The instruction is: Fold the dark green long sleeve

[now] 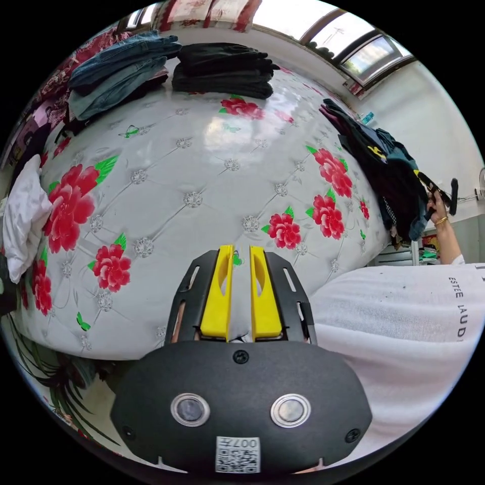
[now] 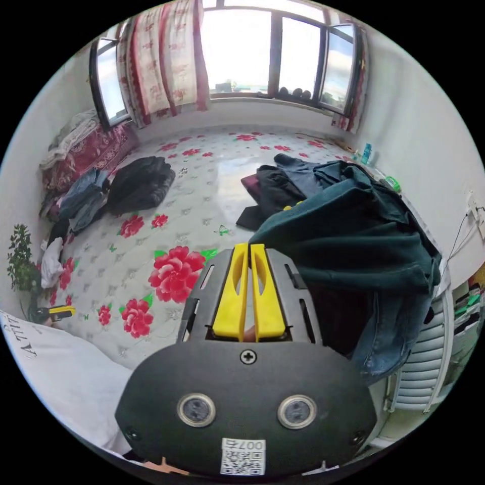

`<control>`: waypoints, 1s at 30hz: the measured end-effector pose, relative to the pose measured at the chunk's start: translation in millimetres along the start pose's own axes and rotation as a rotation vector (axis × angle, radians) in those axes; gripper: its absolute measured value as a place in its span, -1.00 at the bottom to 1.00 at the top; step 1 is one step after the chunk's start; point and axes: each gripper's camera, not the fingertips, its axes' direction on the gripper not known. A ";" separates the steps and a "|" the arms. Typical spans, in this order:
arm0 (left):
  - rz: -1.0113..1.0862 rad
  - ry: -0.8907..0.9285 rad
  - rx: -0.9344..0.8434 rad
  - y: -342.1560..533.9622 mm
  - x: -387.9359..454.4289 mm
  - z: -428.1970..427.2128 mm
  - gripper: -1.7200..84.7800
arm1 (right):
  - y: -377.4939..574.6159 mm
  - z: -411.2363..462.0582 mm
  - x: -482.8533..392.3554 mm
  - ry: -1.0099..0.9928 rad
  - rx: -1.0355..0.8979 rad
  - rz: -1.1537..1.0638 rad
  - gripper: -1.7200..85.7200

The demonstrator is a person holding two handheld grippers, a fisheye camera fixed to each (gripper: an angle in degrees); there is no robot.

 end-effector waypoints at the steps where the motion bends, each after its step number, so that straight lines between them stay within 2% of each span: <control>1: 0.013 0.006 0.008 1.6 -0.8 -3.8 -0.82 | 7.3 4.5 -23.7 -0.024 -0.007 -0.026 -0.97; 4: 0.045 0.029 0.034 4.7 -3.1 -14.1 -0.82 | 21.5 13.9 -91.2 -0.108 -0.009 -0.160 -0.97; 7: 0.059 0.044 0.048 9.1 -9.8 -24.5 -0.82 | 31.3 30.1 -167.4 -0.444 -0.012 -0.259 -0.97; 11: 0.020 0.056 0.087 24.7 -34.9 -43.3 -0.81 | 51.2 72.0 -329.0 -0.804 -0.137 -0.522 -0.96; 14: -0.109 0.044 0.131 46.5 -76.9 -56.8 -0.81 | 79.4 100.9 -447.8 -0.947 -0.293 -0.685 -0.95; 18: -0.411 0.073 0.176 97.9 -155.8 -75.5 -0.81 | 113.4 111.2 -525.2 -0.943 -0.359 -0.860 -0.92; 20: -0.532 0.066 0.232 141.3 -192.1 -93.6 -0.80 | 125.2 111.3 -533.1 -0.894 -0.293 -0.932 -0.88; 25: -0.605 0.040 0.238 190.4 -216.5 -107.9 -0.78 | 136.5 136.0 -556.4 -0.769 -0.275 -1.034 -0.83; 30: -0.494 0.100 0.184 167.1 -190.8 -89.0 -0.77 | 150.8 151.8 -637.1 -0.723 -0.296 -1.234 -0.79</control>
